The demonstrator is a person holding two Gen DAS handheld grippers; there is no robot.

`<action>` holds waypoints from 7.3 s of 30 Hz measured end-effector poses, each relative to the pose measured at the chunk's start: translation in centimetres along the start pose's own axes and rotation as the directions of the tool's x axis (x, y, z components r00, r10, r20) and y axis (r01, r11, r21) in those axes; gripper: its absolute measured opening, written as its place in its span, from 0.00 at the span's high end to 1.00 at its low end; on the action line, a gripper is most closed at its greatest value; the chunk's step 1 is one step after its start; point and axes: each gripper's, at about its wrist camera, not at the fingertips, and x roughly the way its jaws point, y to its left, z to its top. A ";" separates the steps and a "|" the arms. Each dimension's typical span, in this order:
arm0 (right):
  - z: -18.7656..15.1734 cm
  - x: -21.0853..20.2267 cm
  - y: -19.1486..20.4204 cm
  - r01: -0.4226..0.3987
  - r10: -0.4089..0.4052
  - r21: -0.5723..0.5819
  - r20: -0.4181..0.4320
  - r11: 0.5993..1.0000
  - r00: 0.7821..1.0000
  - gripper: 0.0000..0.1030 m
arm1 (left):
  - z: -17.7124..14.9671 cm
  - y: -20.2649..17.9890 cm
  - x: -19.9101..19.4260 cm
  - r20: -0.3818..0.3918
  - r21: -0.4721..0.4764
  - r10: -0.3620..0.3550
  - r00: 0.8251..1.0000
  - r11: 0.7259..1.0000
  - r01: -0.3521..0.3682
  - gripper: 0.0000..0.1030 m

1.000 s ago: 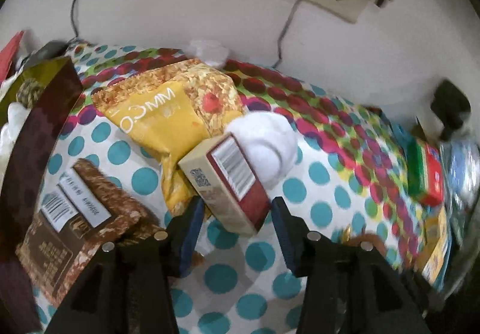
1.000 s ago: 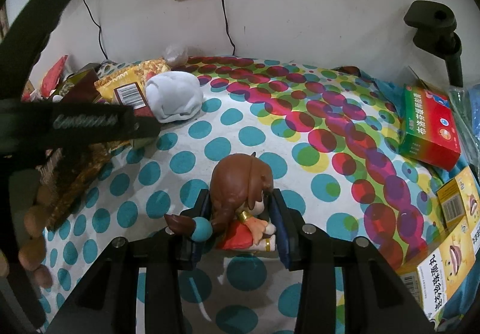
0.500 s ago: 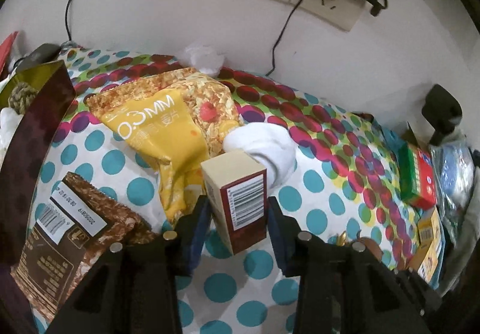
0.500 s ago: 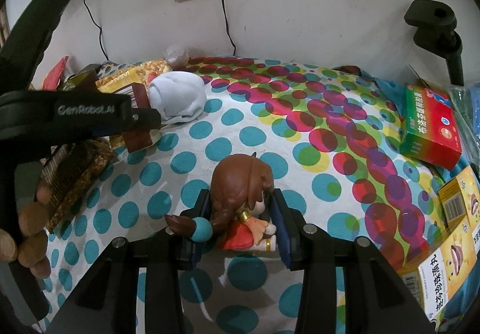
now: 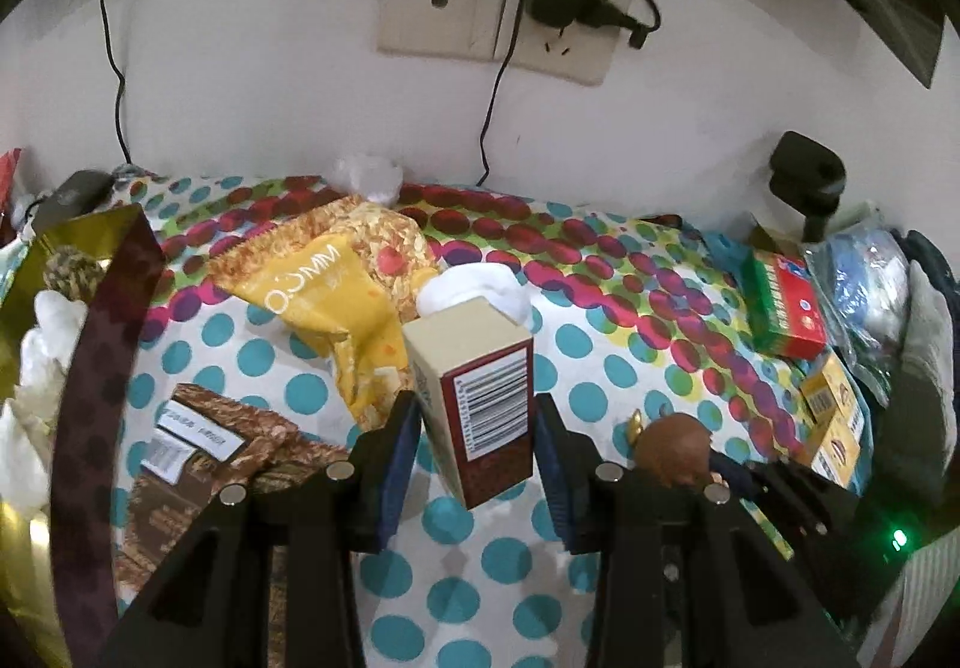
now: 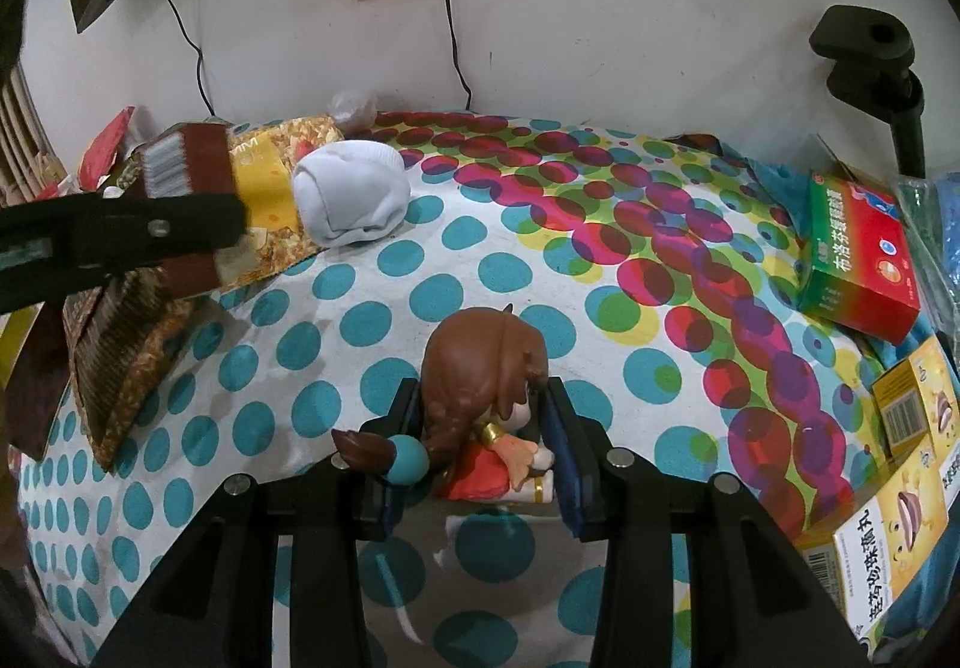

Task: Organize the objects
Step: 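Carry the red box into the gold tin and open the left tool, then carry the figurine into the gold tin and open the right tool, then grasp the white fuzzy sock ball on the bed with the right tool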

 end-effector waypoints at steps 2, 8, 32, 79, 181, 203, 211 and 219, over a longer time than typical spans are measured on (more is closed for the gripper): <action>0.0 0.0 0.1 0.001 -0.001 -0.001 0.000 1.000 1.000 0.63 | -0.1 0.3 -1.0 0.000 0.016 0.001 1.000 1.000 -0.001 0.63; 0.0 0.1 0.1 0.010 -0.010 -0.007 -0.001 1.000 1.000 0.63 | -0.1 2.4 -4.1 0.015 0.027 0.030 0.999 0.999 -0.031 0.63; -0.1 0.2 0.5 0.036 -0.036 -0.026 -0.005 0.999 0.999 0.63 | -0.1 21.5 -12.3 0.041 -0.175 0.305 0.952 0.940 -0.293 0.63; -0.1 0.4 1.8 0.069 -0.069 -0.049 -0.009 0.996 0.998 0.61 | -5.9 21.3 -12.3 -0.022 -0.107 0.412 0.911 0.905 -0.412 0.55; 1.4 -5.7 11.3 0.055 -0.011 -0.193 0.221 0.980 0.975 0.06 | -17.0 12.7 -17.1 -0.001 -0.023 0.045 0.999 0.999 -0.045 0.44; 7.0 3.2 4.5 0.001 0.006 -0.048 0.154 0.999 0.988 0.11 | -14.5 7.8 -10.0 -0.087 0.060 0.043 0.995 0.997 -0.038 0.44; 8.4 5.7 4.7 -0.013 0.018 -0.052 0.088 0.999 0.996 0.24 | -14.1 8.8 -9.2 -0.099 0.033 0.051 0.994 0.998 -0.047 0.44; 8.5 6.7 4.6 -0.050 0.052 -0.044 0.032 0.998 0.998 0.44 | -14.0 8.8 -8.5 -0.118 0.031 0.039 0.992 0.999 -0.035 0.44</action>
